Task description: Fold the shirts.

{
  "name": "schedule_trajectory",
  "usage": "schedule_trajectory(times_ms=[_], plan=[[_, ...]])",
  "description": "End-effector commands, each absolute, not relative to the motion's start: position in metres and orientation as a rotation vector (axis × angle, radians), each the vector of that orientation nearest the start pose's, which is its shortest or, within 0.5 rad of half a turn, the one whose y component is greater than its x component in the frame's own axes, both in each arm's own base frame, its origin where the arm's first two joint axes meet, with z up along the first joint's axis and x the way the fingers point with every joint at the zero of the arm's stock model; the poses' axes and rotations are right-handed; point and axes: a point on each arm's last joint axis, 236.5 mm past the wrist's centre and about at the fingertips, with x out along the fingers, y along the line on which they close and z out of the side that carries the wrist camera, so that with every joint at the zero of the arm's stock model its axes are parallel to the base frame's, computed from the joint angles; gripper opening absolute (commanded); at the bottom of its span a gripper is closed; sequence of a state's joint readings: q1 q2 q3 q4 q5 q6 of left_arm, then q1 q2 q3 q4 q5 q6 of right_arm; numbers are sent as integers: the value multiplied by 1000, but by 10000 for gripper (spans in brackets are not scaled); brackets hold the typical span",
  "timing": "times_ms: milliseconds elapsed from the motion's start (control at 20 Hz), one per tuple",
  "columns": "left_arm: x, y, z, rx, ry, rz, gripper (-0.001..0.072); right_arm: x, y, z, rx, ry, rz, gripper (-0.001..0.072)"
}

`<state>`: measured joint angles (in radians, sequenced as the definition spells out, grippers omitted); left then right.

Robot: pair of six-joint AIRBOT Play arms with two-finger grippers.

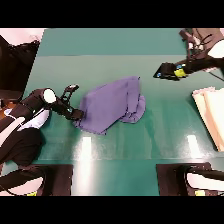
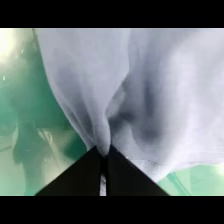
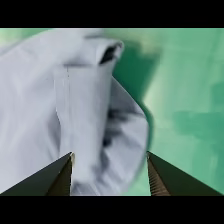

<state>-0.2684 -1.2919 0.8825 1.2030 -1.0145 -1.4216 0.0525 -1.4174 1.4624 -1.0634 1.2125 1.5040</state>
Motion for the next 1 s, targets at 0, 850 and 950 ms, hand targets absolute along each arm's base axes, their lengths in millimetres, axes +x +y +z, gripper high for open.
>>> schedule_trajectory(times_ms=[0, 850, 950], plan=[[300, -163, -67, -82, 1431, -473, 25, 474, 155, 48, 512, 1133, 439, 540], [306, -131, -27, 69, 1382, -401, 24, 515, 210, 56, 503, 879, 695, 21], [325, -106, 38, 176, 1220, -332, 23, 492, 185, 106, 315, 820, 686, 21]])
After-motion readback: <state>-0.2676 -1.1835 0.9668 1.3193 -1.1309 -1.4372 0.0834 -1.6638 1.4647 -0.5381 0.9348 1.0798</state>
